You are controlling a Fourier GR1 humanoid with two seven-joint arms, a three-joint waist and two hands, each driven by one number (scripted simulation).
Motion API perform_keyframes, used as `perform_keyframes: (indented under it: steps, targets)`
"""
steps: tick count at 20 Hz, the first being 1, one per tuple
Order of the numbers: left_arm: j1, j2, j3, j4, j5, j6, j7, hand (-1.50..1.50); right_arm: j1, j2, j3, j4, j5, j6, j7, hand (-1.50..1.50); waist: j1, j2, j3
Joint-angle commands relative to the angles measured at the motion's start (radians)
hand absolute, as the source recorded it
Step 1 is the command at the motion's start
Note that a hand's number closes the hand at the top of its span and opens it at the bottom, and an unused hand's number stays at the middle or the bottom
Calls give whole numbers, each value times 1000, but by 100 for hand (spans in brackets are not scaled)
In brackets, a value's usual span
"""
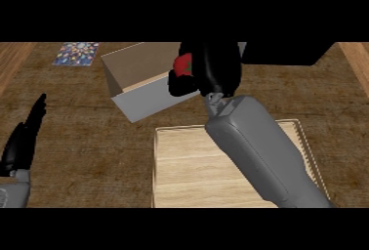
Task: Pick the tomato from the tray and place it in the cardboard box
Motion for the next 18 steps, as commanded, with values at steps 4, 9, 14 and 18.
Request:
perform_keyframes:
  steps: [4, 9, 14, 18]
  targets:
    - [-53, 3, -6, 22, -5, -15, 0, 0, -253, 0, -70, 382, -205, -198, -40, 150, 31, 13, -1]
    - [-52, -6, -16, 40, -33, 7, -23, 0, -339, 0, -86, 621, -301, -297, -143, 150, 38, 15, -1]
    - [-98, 1, -15, 41, -12, -28, 5, 0, -379, 0, -77, 799, -349, -366, -202, 150, 63, 26, -1]
    - [-109, -5, -26, 38, -20, -25, 4, 0, -412, 0, -107, 923, -323, -429, -189, 150, 76, 35, -1]
